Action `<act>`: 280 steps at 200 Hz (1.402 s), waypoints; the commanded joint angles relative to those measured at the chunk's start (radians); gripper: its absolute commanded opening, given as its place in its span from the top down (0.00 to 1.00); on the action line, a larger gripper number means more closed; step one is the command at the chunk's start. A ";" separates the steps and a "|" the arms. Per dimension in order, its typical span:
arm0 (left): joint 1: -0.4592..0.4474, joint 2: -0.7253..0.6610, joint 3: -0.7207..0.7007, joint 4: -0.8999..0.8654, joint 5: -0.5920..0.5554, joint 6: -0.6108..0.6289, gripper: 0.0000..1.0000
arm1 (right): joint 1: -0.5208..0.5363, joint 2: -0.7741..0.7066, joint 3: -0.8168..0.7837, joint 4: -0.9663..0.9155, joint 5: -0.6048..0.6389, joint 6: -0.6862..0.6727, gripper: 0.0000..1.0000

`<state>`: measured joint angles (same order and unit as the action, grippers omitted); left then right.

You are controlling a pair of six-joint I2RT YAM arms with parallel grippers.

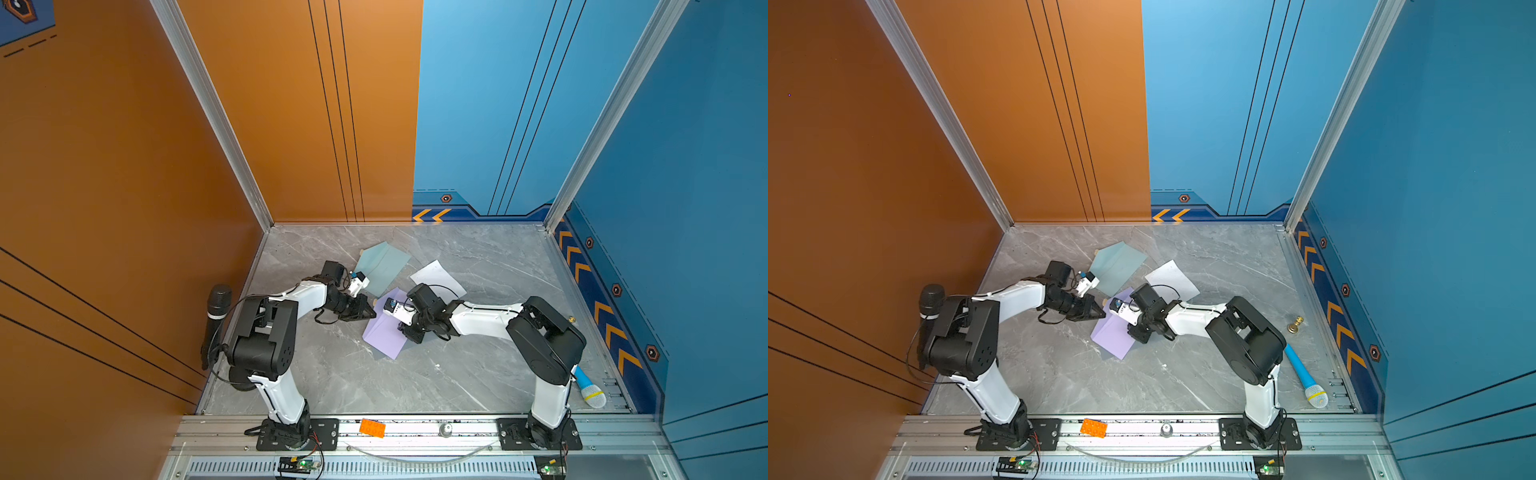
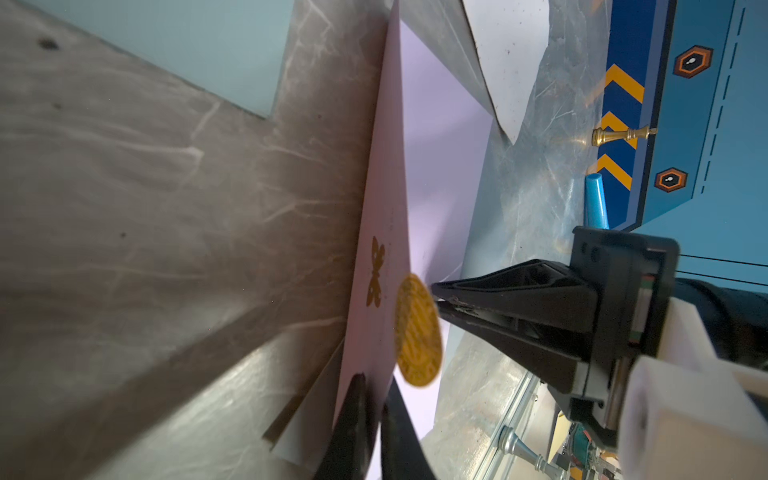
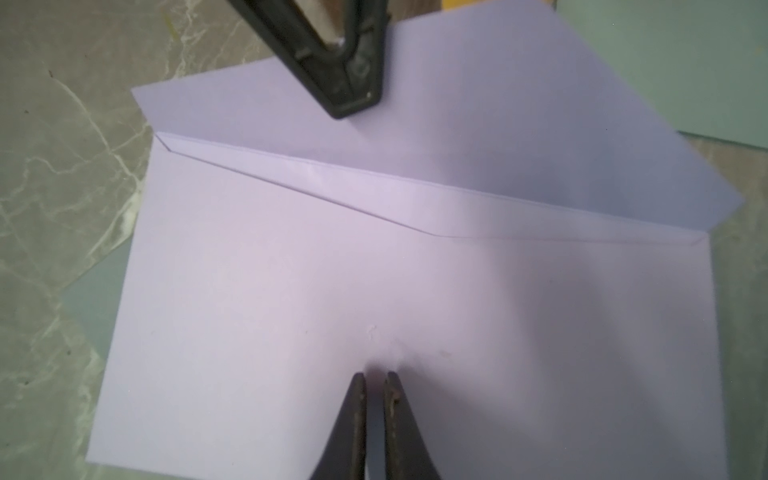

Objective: Fold the letter paper in half and place it into the envelope
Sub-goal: Place the envelope inside the envelope, then fold the envelope flap on the envelope.

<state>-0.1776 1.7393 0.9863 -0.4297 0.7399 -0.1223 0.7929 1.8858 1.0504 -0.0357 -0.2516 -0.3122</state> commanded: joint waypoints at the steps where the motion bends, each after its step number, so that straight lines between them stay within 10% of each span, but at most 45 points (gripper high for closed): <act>1: 0.012 -0.067 -0.012 -0.008 -0.030 -0.010 0.89 | 0.001 0.018 0.002 -0.052 0.005 0.039 0.88; 93: 0.096 -0.038 0.020 0.000 -0.289 -0.168 1.00 | -0.012 0.012 -0.038 -0.015 -0.010 0.067 0.90; 166: -0.047 0.073 0.003 0.303 -0.062 -0.277 1.00 | -0.020 0.018 -0.037 0.014 -0.035 0.098 0.91; 280: -0.143 0.009 -0.153 0.467 -0.063 -0.336 1.00 | -0.026 0.035 -0.070 0.111 -0.097 0.179 0.92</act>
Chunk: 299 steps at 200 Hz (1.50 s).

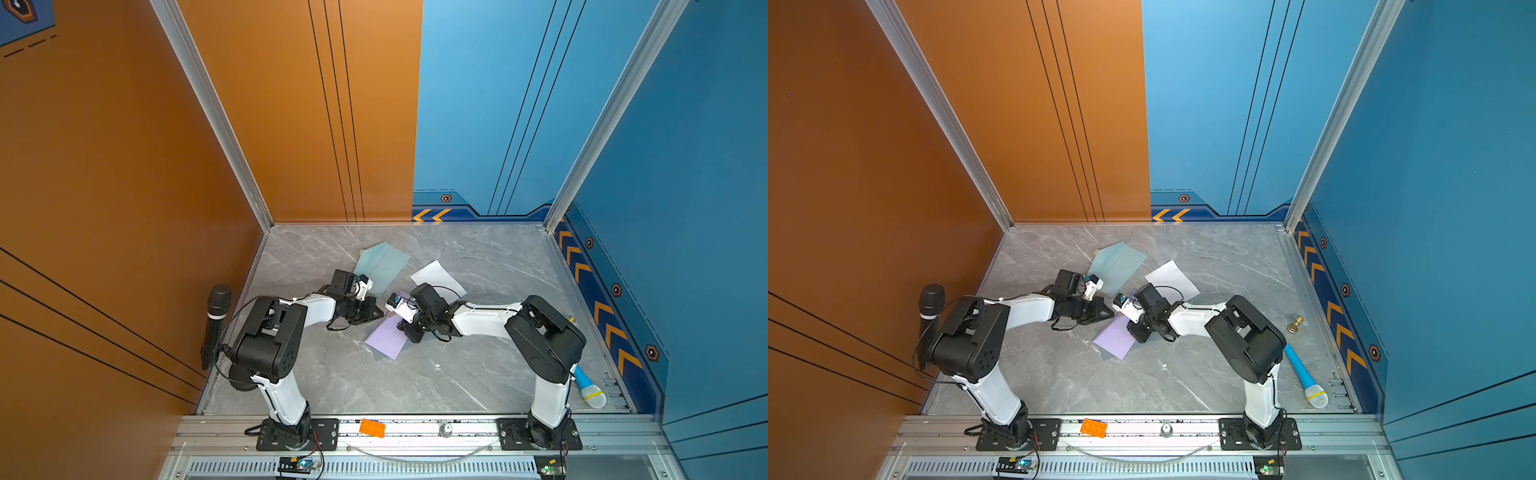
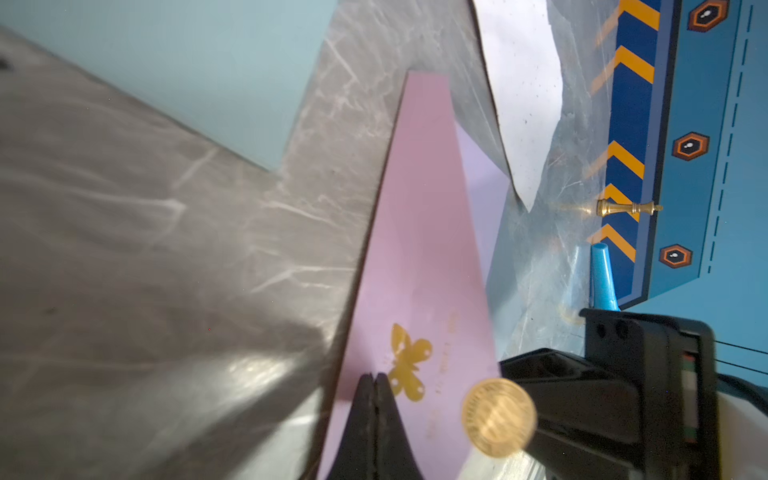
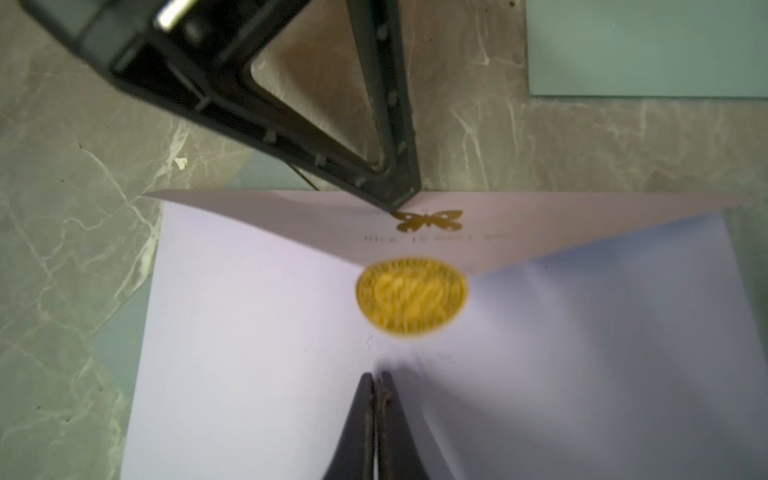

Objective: Fold the letter paper in half and place it into the envelope
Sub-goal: Fold the envelope flap on the envelope.

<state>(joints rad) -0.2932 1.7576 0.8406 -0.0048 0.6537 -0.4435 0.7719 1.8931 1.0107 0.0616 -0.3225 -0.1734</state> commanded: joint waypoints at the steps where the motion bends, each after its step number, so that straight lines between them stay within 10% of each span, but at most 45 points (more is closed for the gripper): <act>1: -0.028 -0.009 -0.008 0.042 0.023 -0.015 1.00 | -0.006 0.028 -0.030 0.015 -0.027 0.041 0.92; 181: -0.058 0.084 -0.021 -0.058 -0.137 0.012 1.00 | -0.120 -0.187 -0.063 0.083 -0.208 0.166 0.90; 299: -0.070 0.086 -0.005 -0.091 -0.163 0.026 1.00 | -0.043 0.078 0.077 -0.017 -0.113 0.255 0.98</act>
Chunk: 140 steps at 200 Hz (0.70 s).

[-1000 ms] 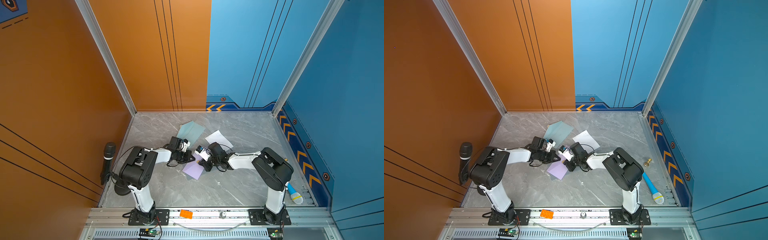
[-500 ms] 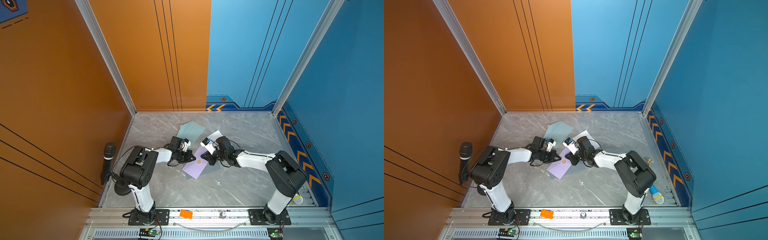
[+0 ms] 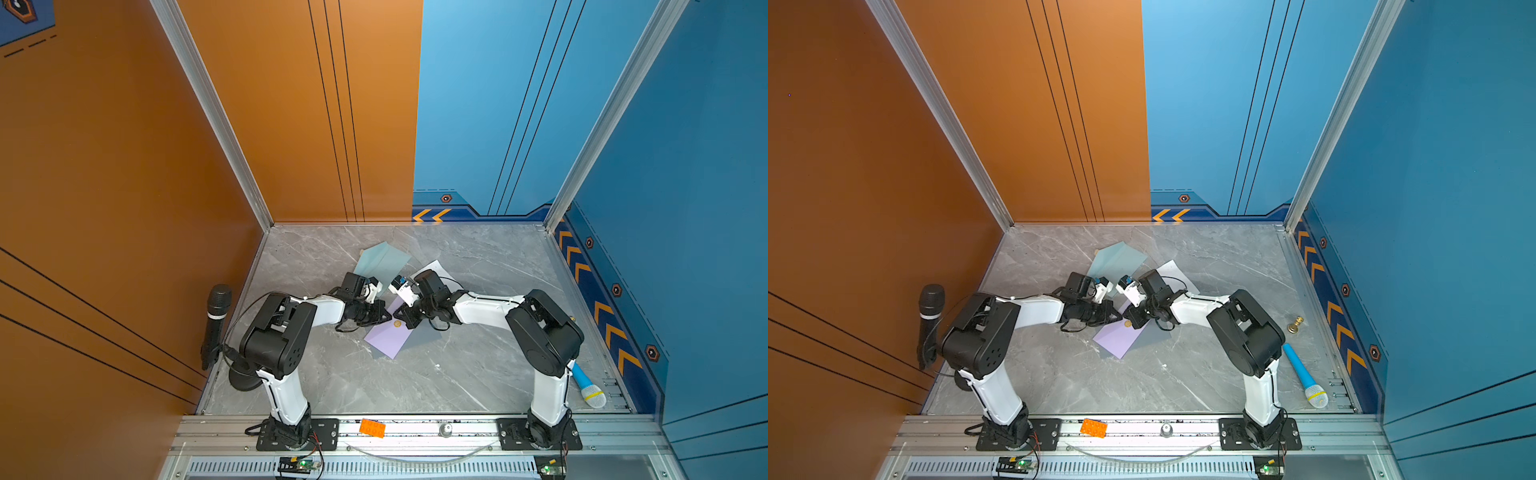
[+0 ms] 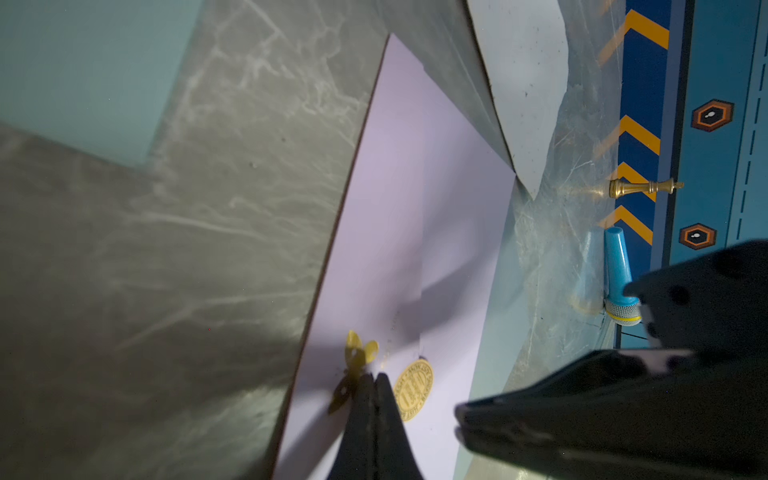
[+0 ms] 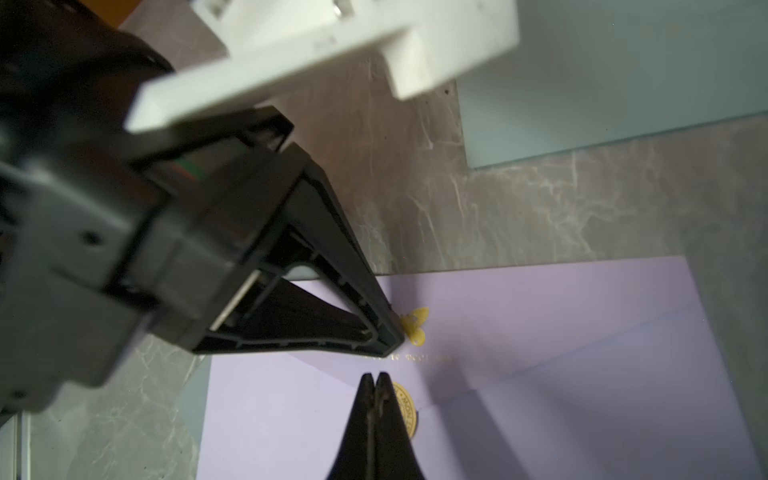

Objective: Fold the letter paper in half and place it into the envelope
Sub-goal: Fold the envelope flap on the envelope.

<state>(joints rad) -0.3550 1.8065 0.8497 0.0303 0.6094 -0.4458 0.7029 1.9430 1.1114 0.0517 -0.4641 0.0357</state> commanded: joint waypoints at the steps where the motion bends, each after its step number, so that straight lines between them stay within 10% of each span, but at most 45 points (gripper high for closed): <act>1: -0.008 0.037 -0.013 -0.126 -0.119 0.028 1.00 | 0.026 0.030 -0.024 -0.005 0.029 0.048 0.98; 140: -0.005 0.032 -0.039 -0.117 -0.128 0.028 1.00 | -0.045 -0.072 -0.260 0.063 0.074 0.125 0.99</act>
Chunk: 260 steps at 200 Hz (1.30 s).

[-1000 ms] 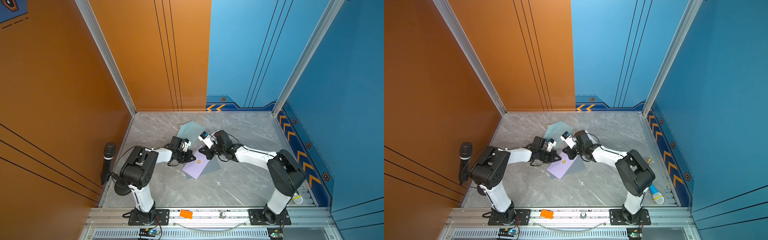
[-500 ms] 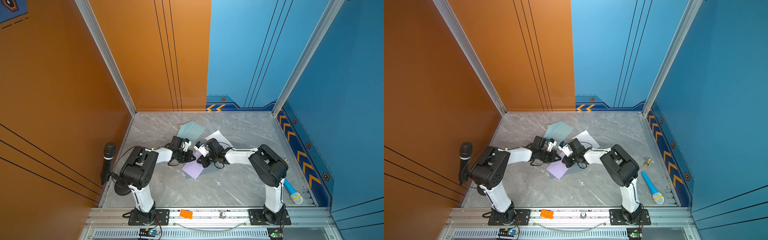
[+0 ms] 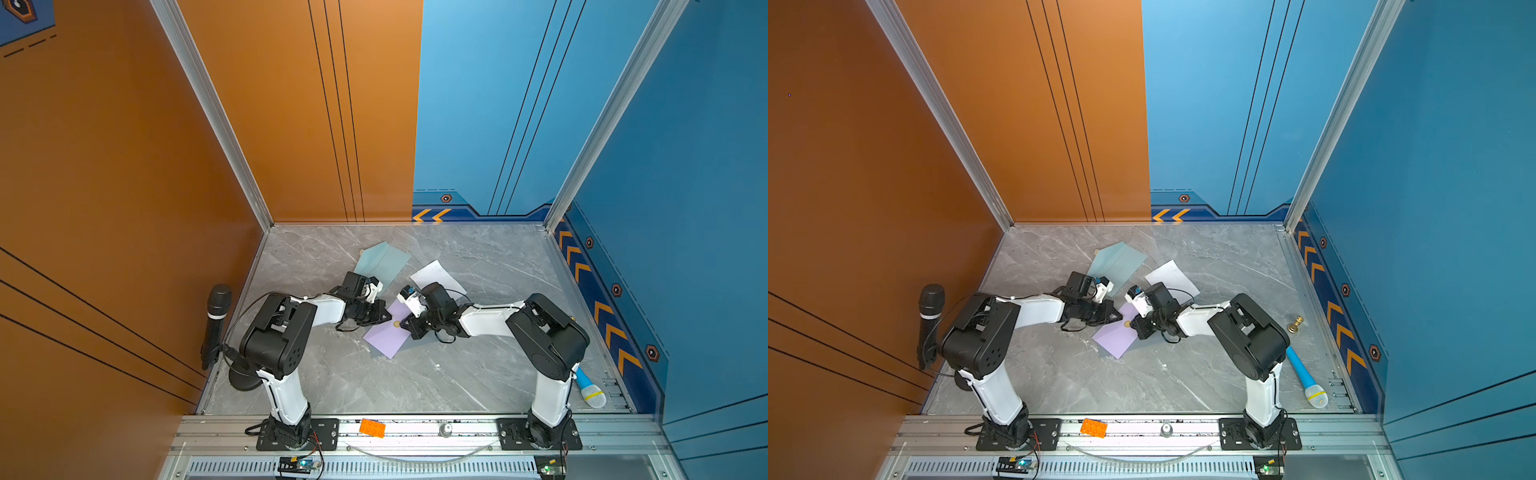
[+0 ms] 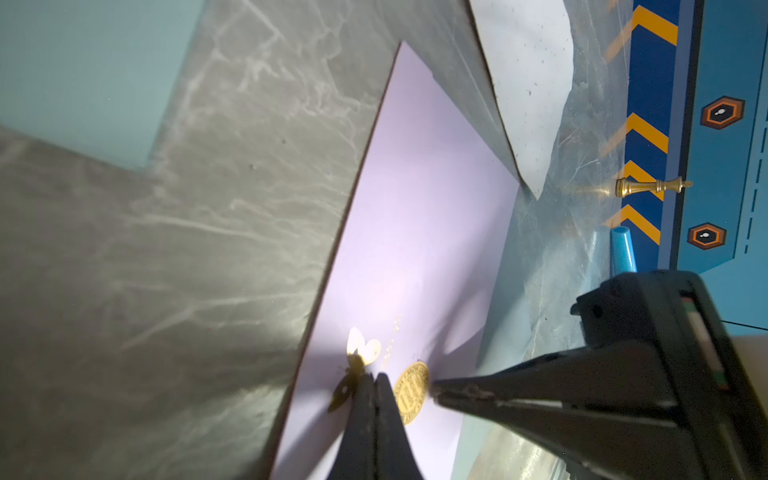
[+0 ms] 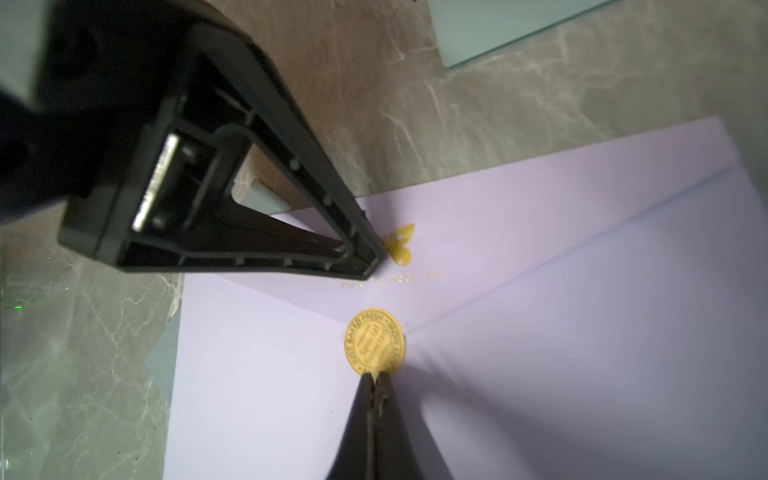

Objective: Fold the letter paper in half and place it into the envelope
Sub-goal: Fold the envelope flap on the envelope.

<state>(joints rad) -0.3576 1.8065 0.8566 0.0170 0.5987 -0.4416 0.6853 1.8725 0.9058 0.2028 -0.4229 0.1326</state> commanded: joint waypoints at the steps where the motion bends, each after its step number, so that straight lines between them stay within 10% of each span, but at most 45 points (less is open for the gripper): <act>1: -0.003 0.033 -0.046 -0.104 -0.117 0.024 1.00 | -0.026 -0.002 -0.054 -0.087 0.032 0.027 0.99; 166: -0.024 0.001 -0.042 -0.127 -0.139 0.038 1.00 | -0.009 0.114 0.102 -0.103 0.059 0.109 0.96; 260: -0.013 -0.223 -0.016 -0.118 -0.151 0.028 0.88 | -0.102 -0.175 0.069 -0.198 0.061 0.103 0.82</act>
<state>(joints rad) -0.3752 1.7073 0.8288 -0.0528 0.4934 -0.4171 0.6228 1.8126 0.9531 0.1112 -0.4175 0.2363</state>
